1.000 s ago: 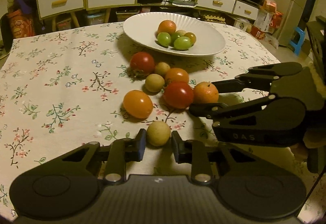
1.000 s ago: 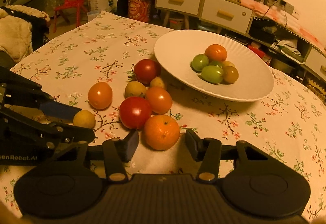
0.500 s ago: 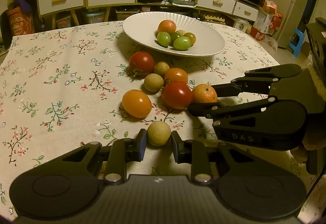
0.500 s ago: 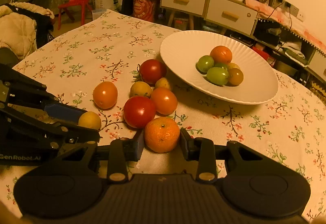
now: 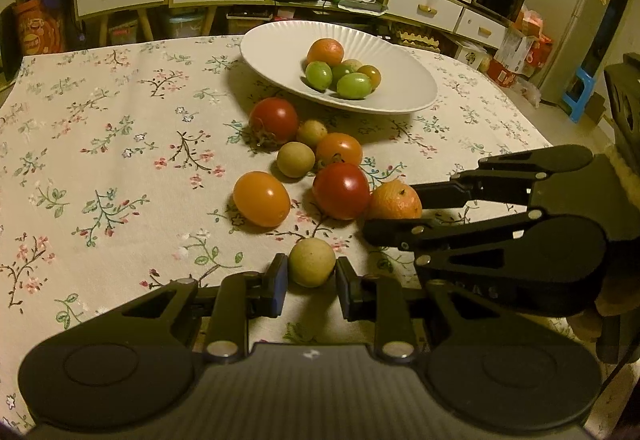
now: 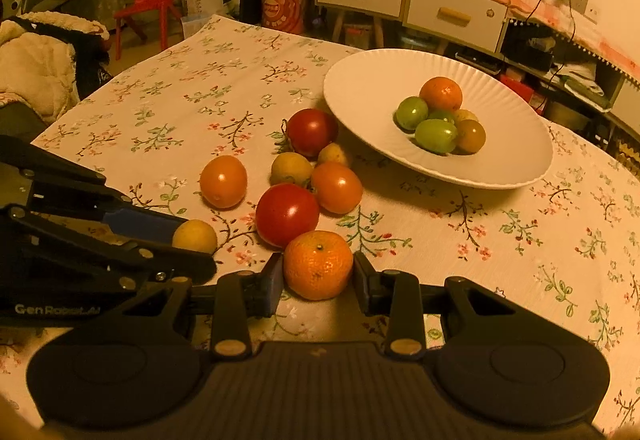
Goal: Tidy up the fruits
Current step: 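Close the left gripper on the beige tomato while the right gripper grasps the mandarin, then carry the beige tomato in the left gripper and mandarin in the right gripper over the plate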
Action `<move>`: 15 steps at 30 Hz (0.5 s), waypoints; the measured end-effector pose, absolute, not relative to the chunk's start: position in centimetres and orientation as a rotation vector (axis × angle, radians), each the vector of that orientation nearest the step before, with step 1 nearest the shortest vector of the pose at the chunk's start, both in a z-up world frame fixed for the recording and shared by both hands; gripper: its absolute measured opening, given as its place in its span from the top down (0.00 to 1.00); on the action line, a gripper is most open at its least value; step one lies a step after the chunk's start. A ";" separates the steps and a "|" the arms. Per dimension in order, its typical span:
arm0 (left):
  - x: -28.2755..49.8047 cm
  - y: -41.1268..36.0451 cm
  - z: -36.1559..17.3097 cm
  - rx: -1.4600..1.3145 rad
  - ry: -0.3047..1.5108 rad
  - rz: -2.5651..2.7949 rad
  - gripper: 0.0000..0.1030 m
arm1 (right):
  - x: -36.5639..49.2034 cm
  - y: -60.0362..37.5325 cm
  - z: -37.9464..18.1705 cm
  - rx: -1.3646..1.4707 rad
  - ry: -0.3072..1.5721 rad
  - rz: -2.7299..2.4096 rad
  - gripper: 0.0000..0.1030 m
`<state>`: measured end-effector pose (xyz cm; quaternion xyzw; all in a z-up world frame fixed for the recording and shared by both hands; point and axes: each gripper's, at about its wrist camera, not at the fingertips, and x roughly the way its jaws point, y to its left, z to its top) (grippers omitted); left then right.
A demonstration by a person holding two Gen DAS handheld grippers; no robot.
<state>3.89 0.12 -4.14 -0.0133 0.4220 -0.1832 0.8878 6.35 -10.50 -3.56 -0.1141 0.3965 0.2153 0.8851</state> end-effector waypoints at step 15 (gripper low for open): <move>3.8 -0.1 -3.2 -0.064 0.863 -0.394 0.82 | 6.5 -10.8 -2.8 -0.166 0.869 0.431 0.69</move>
